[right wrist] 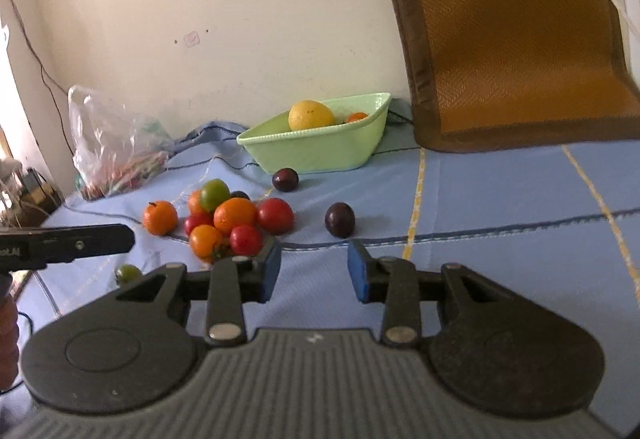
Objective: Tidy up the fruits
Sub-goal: 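Grasp an orange tomato with the left gripper while the right gripper grasps a dark plum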
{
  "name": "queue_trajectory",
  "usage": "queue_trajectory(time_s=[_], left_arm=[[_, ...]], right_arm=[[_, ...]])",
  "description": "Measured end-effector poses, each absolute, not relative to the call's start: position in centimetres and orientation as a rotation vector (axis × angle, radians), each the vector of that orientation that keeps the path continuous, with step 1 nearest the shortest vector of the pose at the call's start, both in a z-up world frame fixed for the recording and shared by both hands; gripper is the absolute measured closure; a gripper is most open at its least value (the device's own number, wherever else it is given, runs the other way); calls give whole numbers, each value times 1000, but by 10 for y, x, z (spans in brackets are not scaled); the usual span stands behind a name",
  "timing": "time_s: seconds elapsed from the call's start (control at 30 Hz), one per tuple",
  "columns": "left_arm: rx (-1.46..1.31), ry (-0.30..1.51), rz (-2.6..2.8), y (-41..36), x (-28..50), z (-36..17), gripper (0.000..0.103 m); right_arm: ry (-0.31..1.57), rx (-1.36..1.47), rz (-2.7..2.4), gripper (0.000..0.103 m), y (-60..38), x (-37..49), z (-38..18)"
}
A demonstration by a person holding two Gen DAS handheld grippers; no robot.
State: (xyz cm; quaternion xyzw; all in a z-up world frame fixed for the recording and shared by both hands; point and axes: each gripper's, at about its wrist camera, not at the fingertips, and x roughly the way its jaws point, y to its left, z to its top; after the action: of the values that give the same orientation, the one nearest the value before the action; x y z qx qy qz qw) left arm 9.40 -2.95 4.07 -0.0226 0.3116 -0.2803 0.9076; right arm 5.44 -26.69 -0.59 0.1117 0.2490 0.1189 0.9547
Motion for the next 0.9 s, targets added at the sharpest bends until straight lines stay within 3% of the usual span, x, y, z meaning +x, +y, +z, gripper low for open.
queue_trajectory(time_s=[0.3,0.5,0.57,0.7,0.9], left_arm=[[-4,734,-545,-60,118,19,52],[-13,740,-526,-64,129,14,63],[-30,739,-513,-62,132,13,71],[-58,742,-511,-57,127,14,72],[-76,759,-584,-47,94,17,72]], right_arm=[[542,108,252,62,-266,86,-10],[567,71,281,62,-261,99,-14],[577,54,277,62,-258,103,-14],[600,51,274,79,-256,109,-15],[580,28,340,79,-244,75,-13]])
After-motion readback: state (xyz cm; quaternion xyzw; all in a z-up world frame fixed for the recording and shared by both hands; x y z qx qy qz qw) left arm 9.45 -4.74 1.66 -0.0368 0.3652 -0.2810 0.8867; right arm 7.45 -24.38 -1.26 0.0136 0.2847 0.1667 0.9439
